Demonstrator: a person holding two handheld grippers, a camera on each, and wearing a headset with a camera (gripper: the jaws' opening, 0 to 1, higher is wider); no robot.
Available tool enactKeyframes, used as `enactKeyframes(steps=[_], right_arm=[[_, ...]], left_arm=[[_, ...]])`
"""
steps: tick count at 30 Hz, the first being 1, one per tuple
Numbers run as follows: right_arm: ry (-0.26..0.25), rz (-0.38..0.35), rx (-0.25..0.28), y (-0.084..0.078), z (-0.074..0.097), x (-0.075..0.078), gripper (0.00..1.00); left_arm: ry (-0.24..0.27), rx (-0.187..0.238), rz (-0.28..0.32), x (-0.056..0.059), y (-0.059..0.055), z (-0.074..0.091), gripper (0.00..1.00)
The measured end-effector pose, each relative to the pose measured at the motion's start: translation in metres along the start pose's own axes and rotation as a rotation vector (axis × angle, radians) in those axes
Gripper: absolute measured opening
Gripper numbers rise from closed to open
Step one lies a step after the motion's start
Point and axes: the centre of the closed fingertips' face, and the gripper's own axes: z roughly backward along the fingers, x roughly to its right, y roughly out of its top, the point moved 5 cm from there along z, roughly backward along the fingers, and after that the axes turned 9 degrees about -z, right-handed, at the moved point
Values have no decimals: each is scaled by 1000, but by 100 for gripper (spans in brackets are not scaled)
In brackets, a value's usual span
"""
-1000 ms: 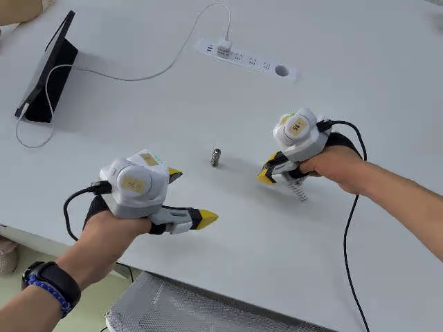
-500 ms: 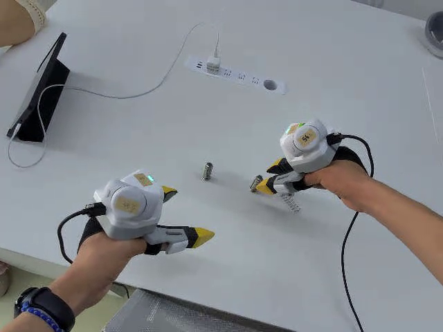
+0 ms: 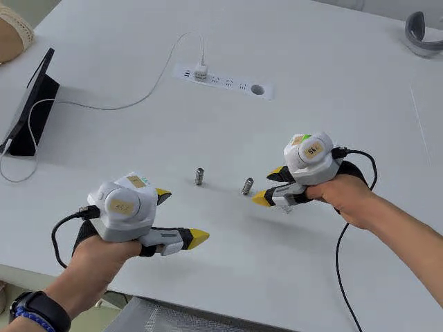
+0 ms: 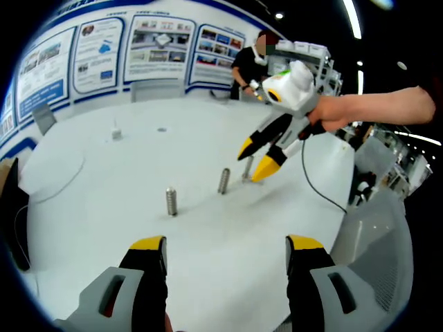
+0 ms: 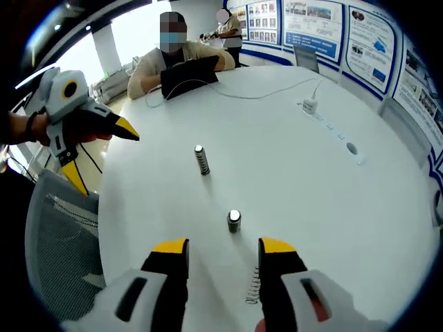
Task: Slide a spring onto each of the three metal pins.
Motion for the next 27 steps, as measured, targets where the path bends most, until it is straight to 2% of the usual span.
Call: enactKeyframes(steps=[7,17,27], right_arm=[[7,-62,84,-9,11,-5,45],[-1,-112,124,-24,20,-7,50],[-17,-184,224,-29,32,-12,55]], left_arm=[[7,1,-6,-2,3,1,71],[5,0,-8,1,5,0,71],[14,4,-9,-1,9,1,72]])
